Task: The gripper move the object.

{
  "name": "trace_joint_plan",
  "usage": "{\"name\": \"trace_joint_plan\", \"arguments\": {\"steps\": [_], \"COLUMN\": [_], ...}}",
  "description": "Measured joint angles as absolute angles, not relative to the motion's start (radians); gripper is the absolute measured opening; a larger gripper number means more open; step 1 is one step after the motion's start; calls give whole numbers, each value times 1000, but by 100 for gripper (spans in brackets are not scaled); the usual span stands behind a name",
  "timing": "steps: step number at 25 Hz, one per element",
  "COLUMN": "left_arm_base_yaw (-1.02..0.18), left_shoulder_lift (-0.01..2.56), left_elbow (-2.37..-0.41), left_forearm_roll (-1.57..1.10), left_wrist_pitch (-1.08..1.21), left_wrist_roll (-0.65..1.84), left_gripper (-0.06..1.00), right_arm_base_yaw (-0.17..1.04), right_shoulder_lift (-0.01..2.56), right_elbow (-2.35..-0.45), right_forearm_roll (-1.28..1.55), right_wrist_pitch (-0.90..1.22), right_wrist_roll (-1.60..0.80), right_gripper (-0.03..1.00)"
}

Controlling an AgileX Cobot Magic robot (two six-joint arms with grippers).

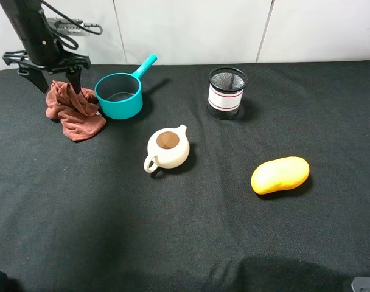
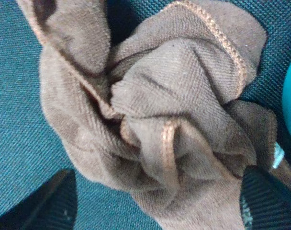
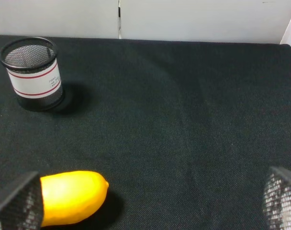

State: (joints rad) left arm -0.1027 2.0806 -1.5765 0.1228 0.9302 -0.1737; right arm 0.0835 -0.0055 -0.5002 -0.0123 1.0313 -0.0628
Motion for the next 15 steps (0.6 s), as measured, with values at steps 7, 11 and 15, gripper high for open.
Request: {"name": "trace_joint_plan", "arguments": {"steps": [7,11,15], "left_arm_base_yaw": [-104,-104,-104], "left_shoulder_lift": [1977,1891,1801], "left_elbow": [-1575,-1575,-1575], "left_forearm_roll": [123,123,123], "left_wrist_pitch": [992,1018,1051], "left_wrist_roll": [-175,-175,-175], "left_gripper": [76,76,76], "right_arm_base_yaw": [84,84,84], "right_shoulder_lift": [-5,-5,-5], "right_elbow": [-500,-500,-500], "right_forearm_roll": [-12,-12,-12], "right_wrist_pitch": [1031,1031,1031], "right_wrist_roll": [-63,-63,-63], "right_gripper": [69,69,69]}}
